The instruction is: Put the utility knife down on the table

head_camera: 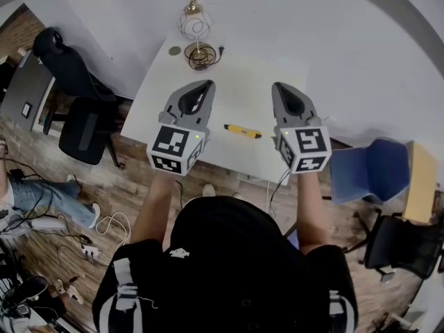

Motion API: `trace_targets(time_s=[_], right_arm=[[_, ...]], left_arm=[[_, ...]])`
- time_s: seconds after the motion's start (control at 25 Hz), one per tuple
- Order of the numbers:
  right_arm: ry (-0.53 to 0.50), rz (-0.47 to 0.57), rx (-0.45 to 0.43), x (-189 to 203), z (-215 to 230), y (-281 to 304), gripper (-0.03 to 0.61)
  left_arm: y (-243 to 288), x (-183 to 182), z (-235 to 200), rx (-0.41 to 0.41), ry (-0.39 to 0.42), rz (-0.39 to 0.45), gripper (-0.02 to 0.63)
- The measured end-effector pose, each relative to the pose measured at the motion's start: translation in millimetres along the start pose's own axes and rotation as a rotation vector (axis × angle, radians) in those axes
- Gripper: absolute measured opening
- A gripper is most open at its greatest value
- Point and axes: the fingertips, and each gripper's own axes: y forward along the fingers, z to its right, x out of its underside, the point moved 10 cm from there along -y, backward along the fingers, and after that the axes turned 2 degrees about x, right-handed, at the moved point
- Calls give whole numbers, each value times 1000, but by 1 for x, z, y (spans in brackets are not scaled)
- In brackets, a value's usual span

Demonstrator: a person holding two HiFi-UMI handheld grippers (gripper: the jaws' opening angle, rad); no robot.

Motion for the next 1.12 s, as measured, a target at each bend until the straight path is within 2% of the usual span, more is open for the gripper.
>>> trace_targets(time_s=[0.32, 1.12], right_arm=[[2, 79, 35, -14, 0, -21, 35], [3, 50, 22, -5, -5, -27, 35]], left_arm=[[-4, -11, 6, 0, 33, 28, 15], [-11, -10, 17, -16, 26, 26, 15]])
